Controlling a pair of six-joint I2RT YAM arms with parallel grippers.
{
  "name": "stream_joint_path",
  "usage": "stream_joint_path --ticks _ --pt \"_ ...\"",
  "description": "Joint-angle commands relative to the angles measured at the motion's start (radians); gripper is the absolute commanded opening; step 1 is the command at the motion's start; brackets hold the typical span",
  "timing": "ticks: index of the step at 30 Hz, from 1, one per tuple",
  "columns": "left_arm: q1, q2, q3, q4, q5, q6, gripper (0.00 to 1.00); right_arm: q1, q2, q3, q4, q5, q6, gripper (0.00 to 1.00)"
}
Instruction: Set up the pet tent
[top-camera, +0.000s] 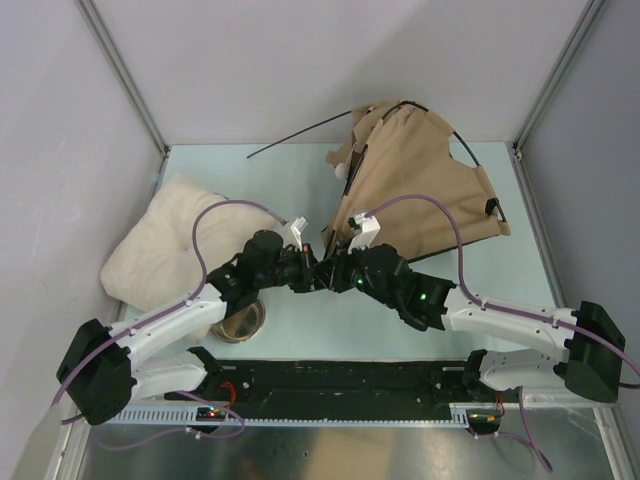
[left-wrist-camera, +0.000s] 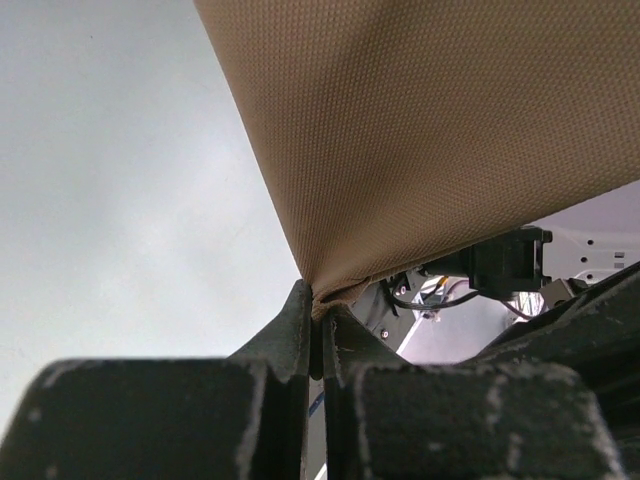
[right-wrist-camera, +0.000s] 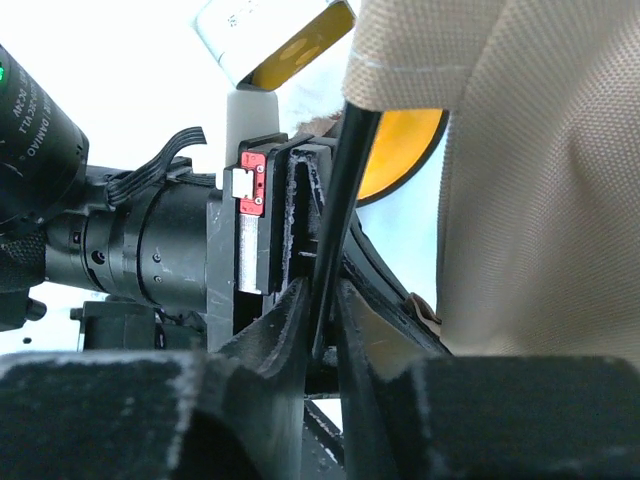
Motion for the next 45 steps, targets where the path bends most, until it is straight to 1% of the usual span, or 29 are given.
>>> stream_joint_path --ticks 1,3,4,6,14,19,23,27,32,37,45 --pt "-0.004 0.012 0.006 -0.081 0.026 0.008 0.00 0.012 0.014 0.052 -0.014 -0.017 -0.003 0.17" --pt "-0.003 0.011 0.008 -0.083 0.024 0.008 0.00 0.014 0.011 0.053 -0.027 -0.022 -0.005 0.05" --pt "-0.003 0.011 0.010 -0.083 0.023 0.009 0.00 0.015 0.009 0.053 -0.033 -0.018 -0.007 0.03" --pt "-0.003 0.009 0.009 -0.084 0.022 0.010 0.00 0.015 0.004 0.053 -0.049 -0.001 -0.010 0.01" --pt "-0.003 -0.021 -0.039 -0.090 0.010 0.031 0.00 -0.041 -0.072 0.043 -0.075 0.109 -0.034 0.00" --pt "-0.004 -0.040 -0.077 -0.089 -0.002 0.070 0.00 -0.080 -0.118 0.042 -0.036 0.128 -0.053 0.00" --pt "-0.003 -0.054 -0.105 -0.089 -0.018 0.131 0.00 -0.107 -0.128 0.042 0.021 0.122 -0.055 0.00" --pt "-0.005 -0.074 -0.137 -0.087 -0.049 0.190 0.00 -0.146 -0.126 0.044 0.081 0.097 -0.034 0.00" --pt "-0.010 -0.078 -0.160 -0.079 -0.064 0.236 0.00 -0.167 -0.095 0.071 0.131 0.082 -0.041 0.00" --pt "-0.029 -0.068 -0.161 -0.076 -0.068 0.256 0.00 -0.167 -0.056 0.088 0.203 0.104 -0.055 0.00" --pt "-0.060 -0.070 -0.179 -0.074 -0.087 0.270 0.00 -0.170 -0.015 0.122 0.354 0.158 -0.129 0.00"
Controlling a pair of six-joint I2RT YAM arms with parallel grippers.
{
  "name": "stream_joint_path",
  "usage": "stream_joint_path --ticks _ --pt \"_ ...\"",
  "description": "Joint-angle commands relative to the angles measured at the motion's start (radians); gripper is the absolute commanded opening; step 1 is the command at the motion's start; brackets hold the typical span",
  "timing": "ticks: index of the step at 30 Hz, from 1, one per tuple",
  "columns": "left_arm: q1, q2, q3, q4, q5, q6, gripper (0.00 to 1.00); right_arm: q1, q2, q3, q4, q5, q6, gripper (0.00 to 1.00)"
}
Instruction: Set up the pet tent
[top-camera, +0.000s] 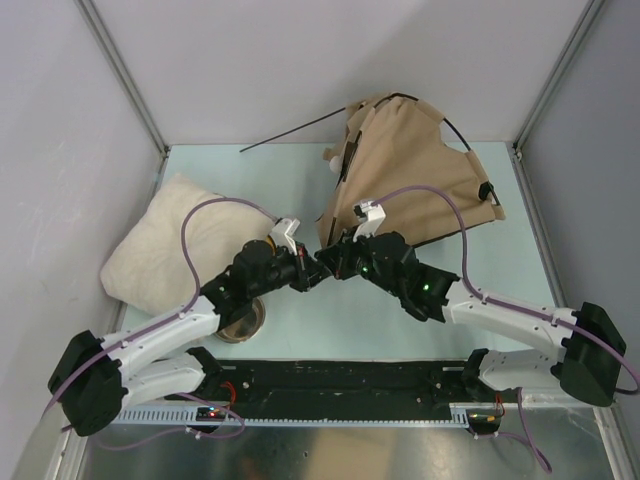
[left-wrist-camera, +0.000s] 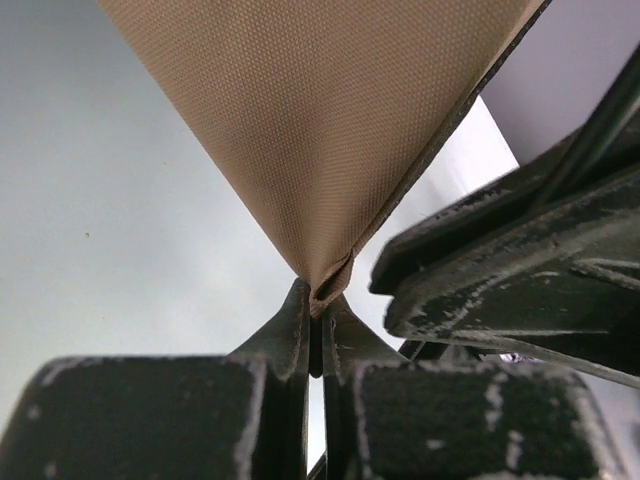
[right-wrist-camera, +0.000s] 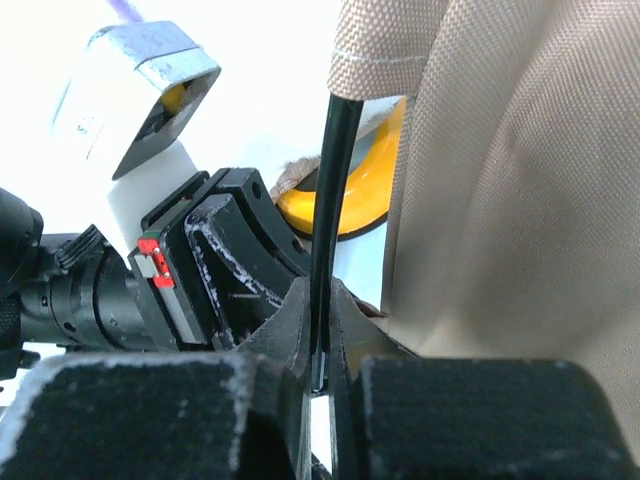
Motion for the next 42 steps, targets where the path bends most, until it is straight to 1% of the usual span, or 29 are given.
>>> stream_joint_path --ticks 1,13,21,29,34,42 --pt "-0.039 0.010 -0.079 -0.240 0.059 0.051 0.00 -0.069 -0.011 0.112 0.330 0.241 -0.084 0.00" --pt "-0.042 0.000 -0.122 -0.234 0.046 0.039 0.00 -0.118 -0.011 0.121 0.402 0.301 -0.119 0.00" --pt "-0.042 0.027 -0.121 -0.233 0.049 0.036 0.00 -0.119 0.026 0.129 0.522 0.348 -0.160 0.00" --pt "-0.042 0.042 -0.121 -0.230 0.047 0.033 0.00 -0.120 0.069 0.147 0.600 0.379 -0.194 0.00" --pt "-0.042 0.049 -0.125 -0.229 0.045 0.030 0.00 -0.129 0.074 0.169 0.614 0.403 -0.208 0.00" --pt "-0.042 0.068 -0.123 -0.226 0.039 0.031 0.00 -0.145 0.074 0.188 0.606 0.392 -0.184 0.00"
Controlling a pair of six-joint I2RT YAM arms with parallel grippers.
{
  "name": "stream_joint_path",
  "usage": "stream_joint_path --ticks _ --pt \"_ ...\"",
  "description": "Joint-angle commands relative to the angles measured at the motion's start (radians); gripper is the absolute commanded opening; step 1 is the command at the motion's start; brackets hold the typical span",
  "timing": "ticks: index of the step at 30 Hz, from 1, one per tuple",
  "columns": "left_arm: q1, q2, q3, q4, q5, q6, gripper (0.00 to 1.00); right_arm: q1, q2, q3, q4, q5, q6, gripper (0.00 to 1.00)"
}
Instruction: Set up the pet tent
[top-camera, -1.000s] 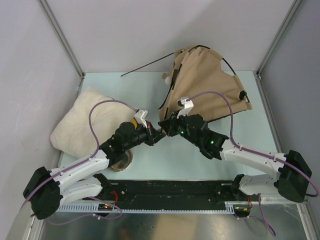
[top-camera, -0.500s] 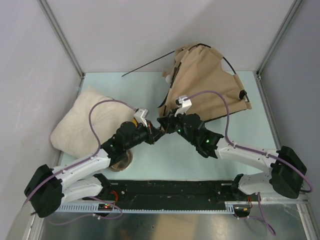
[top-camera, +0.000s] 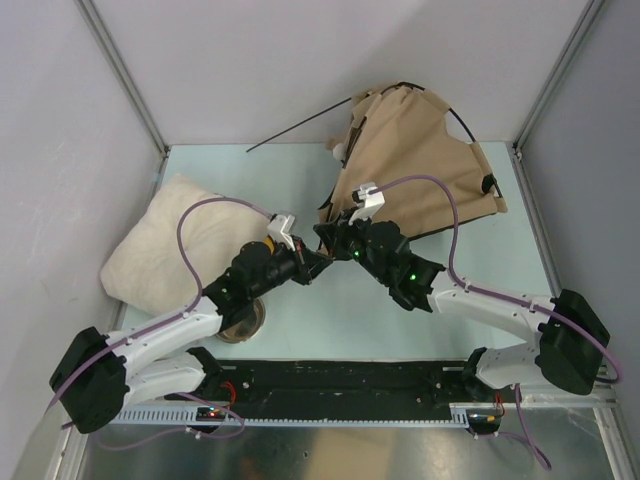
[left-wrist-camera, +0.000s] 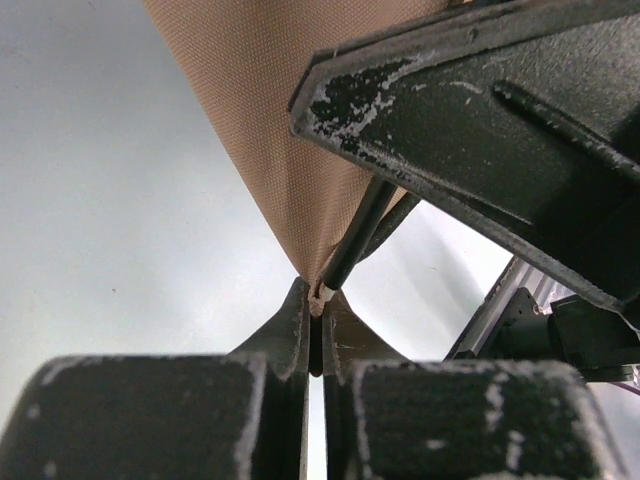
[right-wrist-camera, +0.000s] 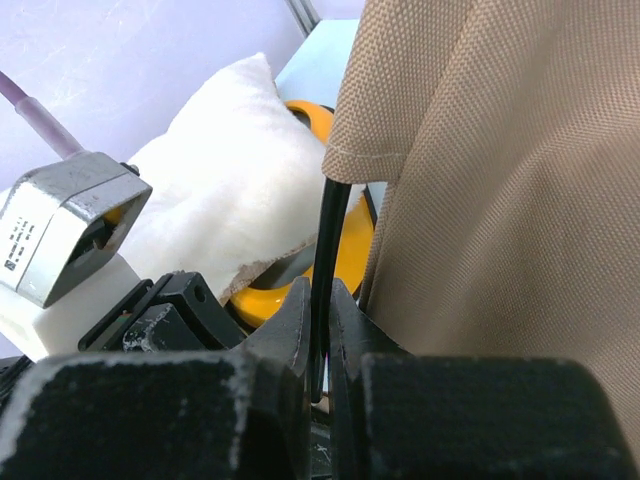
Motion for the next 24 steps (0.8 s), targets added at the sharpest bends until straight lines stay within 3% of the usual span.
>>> stream_joint_path --ticks 1,24 --pt "-0.035 0.051 -0.085 -0.380 0.133 0.019 0.00 -0.101 -0.042 0.145 0.386 0.273 -0.035 0.00" --pt "-0.035 0.069 -0.089 -0.381 0.122 0.016 0.00 -0.110 -0.050 0.142 0.323 0.335 -0.060 0.00"
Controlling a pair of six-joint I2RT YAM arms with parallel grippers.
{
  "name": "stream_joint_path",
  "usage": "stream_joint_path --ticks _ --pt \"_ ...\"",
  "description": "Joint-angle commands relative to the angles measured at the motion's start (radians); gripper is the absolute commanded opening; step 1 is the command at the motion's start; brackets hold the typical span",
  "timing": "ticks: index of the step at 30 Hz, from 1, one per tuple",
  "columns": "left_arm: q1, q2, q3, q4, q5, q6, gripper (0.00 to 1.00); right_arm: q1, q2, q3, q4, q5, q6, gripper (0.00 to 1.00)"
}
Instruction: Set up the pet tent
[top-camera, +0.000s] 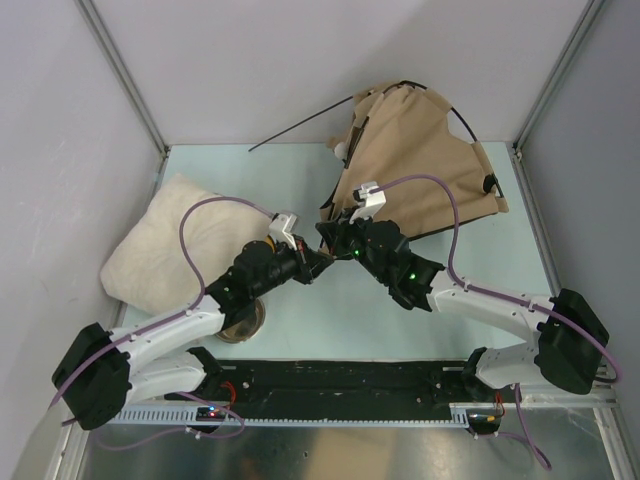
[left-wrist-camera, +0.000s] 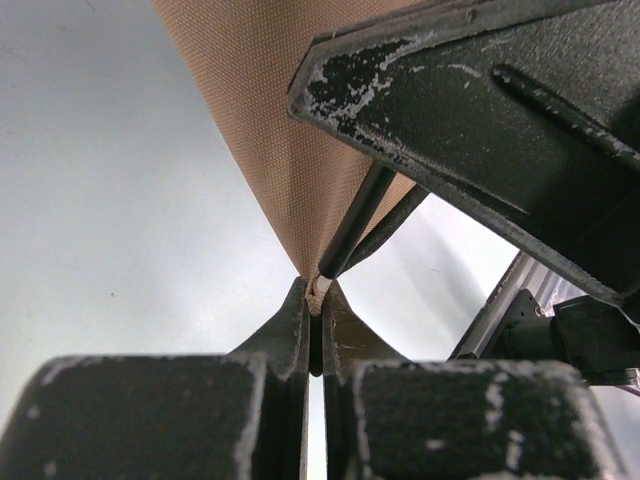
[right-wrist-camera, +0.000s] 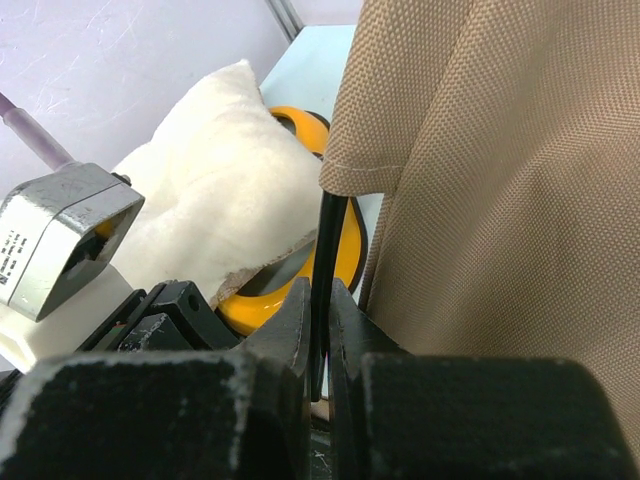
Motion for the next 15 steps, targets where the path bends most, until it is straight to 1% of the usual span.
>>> stream_joint_path --ticks 1,6,15 --pt "-0.036 0.045 -0.094 -0.403 0.122 0.017 0.00 -0.104 -0.057 0.138 0.322 0.319 -0.049 0.00" --pt "-0.035 0.054 -0.092 -0.402 0.123 0.017 0.00 -0.104 -0.046 0.152 0.303 0.359 -0.011 0.00" --pt "-0.036 0.073 -0.080 -0.399 0.122 0.020 0.00 -0.102 -0.031 0.186 0.254 0.355 -0.014 0.00"
